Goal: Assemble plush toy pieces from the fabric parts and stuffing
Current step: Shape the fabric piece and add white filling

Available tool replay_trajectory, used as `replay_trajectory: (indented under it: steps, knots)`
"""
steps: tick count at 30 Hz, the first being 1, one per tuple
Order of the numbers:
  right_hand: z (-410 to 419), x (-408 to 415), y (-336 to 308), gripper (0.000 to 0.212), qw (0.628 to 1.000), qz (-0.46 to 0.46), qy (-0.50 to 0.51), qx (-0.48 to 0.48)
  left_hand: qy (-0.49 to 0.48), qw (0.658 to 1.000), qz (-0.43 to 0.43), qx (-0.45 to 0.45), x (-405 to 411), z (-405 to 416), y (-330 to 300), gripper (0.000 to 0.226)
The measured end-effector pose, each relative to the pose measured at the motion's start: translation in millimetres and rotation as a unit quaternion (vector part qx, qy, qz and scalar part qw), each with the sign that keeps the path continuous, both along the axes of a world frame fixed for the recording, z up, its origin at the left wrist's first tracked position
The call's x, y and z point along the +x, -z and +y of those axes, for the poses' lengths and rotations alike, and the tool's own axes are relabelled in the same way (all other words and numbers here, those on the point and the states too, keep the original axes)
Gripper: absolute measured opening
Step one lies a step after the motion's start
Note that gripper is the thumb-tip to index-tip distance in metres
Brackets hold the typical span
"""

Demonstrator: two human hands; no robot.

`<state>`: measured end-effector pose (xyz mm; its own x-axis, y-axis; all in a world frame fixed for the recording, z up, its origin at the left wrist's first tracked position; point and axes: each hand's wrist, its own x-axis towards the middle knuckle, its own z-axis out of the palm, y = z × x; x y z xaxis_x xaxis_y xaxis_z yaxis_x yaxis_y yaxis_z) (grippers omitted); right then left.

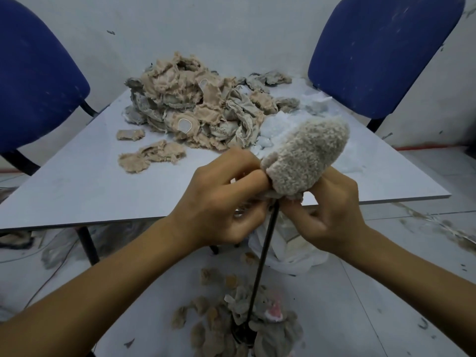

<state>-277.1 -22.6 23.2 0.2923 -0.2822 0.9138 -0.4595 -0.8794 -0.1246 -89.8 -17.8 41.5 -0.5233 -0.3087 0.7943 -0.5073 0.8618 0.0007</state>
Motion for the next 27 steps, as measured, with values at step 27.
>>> replay_trajectory:
  steps: [27]
  knots:
    - [8.4,-12.3,42.3,0.025,0.968,0.13,-0.04,0.212,0.072,0.973,-0.151,0.157,26.7,-1.8,43.8,0.023]
